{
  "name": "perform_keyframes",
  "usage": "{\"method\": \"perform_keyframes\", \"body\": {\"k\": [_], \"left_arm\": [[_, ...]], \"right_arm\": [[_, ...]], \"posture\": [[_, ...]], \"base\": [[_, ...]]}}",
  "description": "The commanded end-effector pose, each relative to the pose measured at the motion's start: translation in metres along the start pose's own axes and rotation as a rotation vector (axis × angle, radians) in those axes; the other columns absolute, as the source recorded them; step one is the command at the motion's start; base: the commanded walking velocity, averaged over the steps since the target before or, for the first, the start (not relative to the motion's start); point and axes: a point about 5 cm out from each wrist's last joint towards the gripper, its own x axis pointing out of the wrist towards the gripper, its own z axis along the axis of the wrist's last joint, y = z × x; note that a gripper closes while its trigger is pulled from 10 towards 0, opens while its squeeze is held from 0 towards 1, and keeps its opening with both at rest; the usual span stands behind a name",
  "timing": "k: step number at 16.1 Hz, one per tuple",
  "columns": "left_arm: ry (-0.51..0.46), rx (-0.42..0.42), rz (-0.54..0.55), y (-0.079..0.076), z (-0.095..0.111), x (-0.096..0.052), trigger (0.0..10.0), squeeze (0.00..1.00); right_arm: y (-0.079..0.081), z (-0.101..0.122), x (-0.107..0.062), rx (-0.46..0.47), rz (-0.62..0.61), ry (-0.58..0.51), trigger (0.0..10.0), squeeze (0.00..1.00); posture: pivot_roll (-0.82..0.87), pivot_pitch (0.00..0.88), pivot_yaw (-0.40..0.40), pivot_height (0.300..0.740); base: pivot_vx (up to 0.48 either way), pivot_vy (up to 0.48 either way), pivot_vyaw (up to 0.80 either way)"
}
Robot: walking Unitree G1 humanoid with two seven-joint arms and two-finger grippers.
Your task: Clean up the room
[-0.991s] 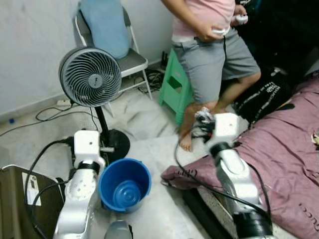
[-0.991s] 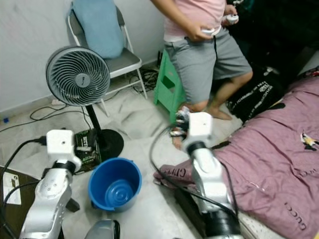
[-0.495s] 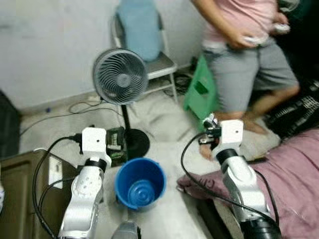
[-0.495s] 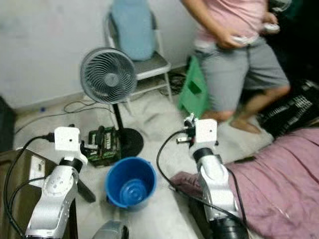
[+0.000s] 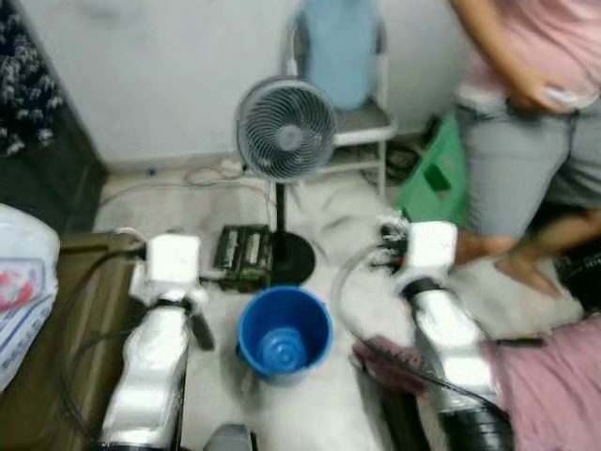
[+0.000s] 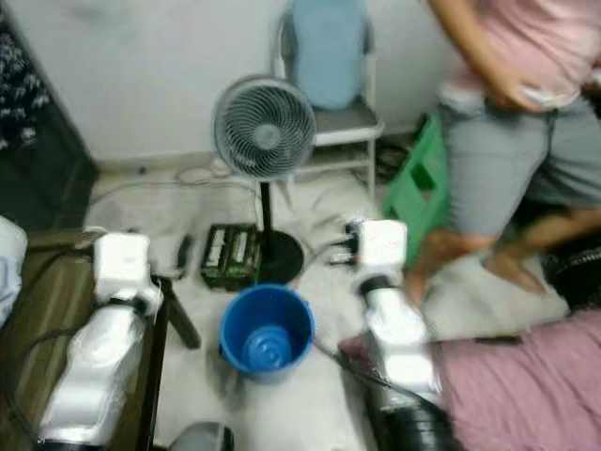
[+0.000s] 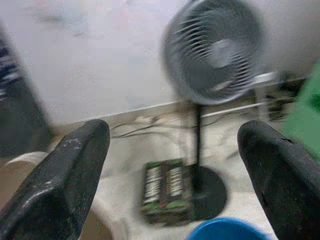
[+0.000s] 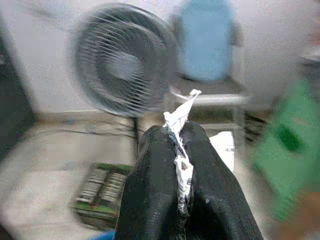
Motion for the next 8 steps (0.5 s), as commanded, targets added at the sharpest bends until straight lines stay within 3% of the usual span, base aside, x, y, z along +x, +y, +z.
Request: {"method": "perform_keyframes", "body": {"k": [1, 6, 8], "left_arm": [[-0.017, -0.01, -0.024, -0.0054, 0.0044, 0.0012, 10.0, 0.0], [-0.016, -0.015, -0.047, -0.0078, 0.0045, 0.0016, 10.0, 0.0], [-0.016, -0.026, -0.064, -0.0087, 0.0047, 0.0018, 10.0, 0.0]], "right_arm": [[-0.0092, 0.003, -0.0011, -0.018, -0.029, -0.007, 10.0, 0.0], [-0.01, 0.0018, -0.0029, -0.014, -0.036, -0.006, 10.0, 0.0], [-0.0105, 0.0015, -0.0028, -0.012, -0.044, -0.005, 10.0, 0.0]], "posture": [[0.04, 0.0, -0.01, 0.74], [0.04, 0.0, -0.007, 0.74], [0.04, 0.0, -0.005, 0.74]], "base": [[0.0, 0.0, 0.8], [0.0, 0.0, 0.78], [0.0, 0.0, 0.0]]}}
